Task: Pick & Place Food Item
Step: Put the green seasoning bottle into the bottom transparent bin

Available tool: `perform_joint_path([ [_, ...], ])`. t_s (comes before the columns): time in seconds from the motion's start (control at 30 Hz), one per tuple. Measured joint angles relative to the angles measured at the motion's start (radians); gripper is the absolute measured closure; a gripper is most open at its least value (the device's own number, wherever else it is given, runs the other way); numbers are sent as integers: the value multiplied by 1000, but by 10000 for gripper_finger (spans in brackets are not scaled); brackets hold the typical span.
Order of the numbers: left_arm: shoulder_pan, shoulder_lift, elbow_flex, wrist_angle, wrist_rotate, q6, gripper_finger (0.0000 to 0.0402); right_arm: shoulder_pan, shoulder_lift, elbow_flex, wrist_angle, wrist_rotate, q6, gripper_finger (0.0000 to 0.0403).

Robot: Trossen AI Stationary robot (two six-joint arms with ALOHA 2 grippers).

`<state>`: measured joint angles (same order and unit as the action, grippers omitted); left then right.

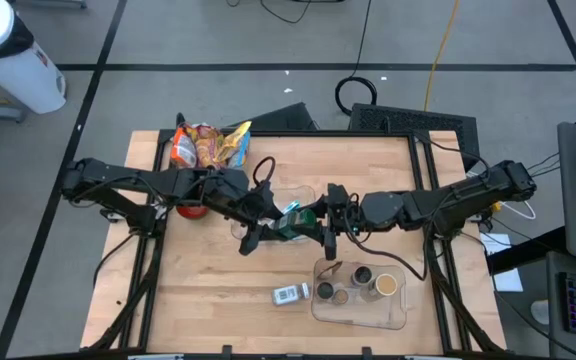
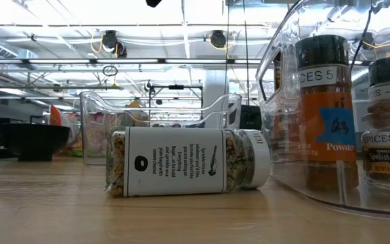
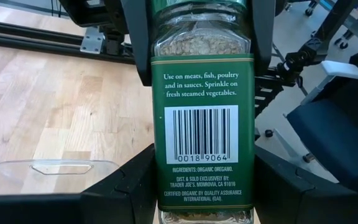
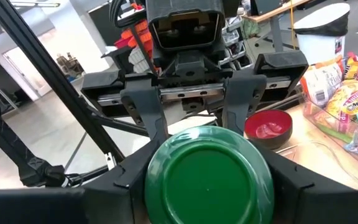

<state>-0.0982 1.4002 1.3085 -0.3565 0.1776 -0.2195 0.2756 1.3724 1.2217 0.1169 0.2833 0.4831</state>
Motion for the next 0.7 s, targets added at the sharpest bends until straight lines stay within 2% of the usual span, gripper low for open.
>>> perform_joint_path([
  [0.13,0,0,0,-11,-1,0,189,-1,0,0,-2,-17,1,213],
  [0.3,0,0,3,-7,5,8,118,0,0,0,-5,-29,6,213],
  [0.43,2,-1,6,15,13,8,78,1,-5,-2,-8,-41,-1,213],
  [0.7,18,-57,6,58,32,-1,54,8,-47,17,-10,-65,-14,213],
])
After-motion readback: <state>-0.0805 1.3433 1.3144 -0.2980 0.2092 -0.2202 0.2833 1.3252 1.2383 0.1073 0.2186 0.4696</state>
